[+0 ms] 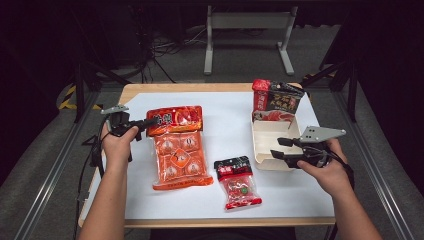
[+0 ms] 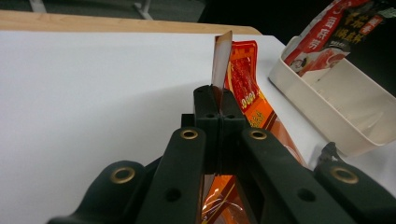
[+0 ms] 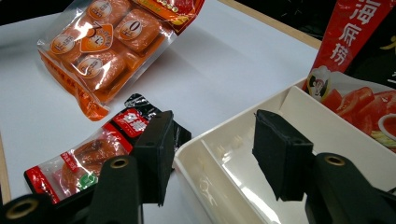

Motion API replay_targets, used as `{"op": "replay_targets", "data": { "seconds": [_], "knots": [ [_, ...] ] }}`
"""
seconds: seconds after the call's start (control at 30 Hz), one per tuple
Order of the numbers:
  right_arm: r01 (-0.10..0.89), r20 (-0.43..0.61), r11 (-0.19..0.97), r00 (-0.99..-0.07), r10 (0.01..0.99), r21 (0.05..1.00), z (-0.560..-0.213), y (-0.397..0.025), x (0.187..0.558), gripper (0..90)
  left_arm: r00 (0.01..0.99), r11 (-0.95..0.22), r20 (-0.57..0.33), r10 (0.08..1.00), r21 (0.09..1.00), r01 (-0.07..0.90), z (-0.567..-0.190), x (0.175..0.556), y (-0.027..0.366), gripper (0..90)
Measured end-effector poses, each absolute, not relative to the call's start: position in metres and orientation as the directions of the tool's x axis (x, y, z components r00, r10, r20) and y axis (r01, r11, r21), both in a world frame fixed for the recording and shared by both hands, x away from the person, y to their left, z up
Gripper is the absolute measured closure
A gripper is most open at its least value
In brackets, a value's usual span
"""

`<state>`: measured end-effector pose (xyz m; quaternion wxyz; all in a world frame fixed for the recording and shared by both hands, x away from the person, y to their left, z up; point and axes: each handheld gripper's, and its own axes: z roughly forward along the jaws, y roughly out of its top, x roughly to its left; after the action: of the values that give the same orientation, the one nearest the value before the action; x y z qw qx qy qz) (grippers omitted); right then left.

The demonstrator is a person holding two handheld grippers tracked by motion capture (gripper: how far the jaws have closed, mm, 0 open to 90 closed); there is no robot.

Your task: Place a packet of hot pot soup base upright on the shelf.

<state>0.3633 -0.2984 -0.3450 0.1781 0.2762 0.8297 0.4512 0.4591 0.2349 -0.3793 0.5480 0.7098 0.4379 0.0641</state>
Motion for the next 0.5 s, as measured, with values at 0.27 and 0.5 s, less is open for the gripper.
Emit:
{"op": "replay_targets", "data": {
  "seconds": [0.27, 0.5],
  "knots": [
    [0.291, -0.044, 0.428, -0.783, 0.620, 0.856, -0.339, -0.293, 0.361, 49.1, 0.650, -0.031, -0.334, 0.682, 0.876, 0.482, -0.355, 0.440, 0.228, 90.0],
    [0.282, -0.041, 0.417, -0.786, 0.616, 0.864, -0.334, -0.290, 0.358, 49.2, 0.681, -0.017, -0.342, 0.648, 0.887, 0.462, -0.341, 0.429, 0.225, 90.0]
  ]
}}
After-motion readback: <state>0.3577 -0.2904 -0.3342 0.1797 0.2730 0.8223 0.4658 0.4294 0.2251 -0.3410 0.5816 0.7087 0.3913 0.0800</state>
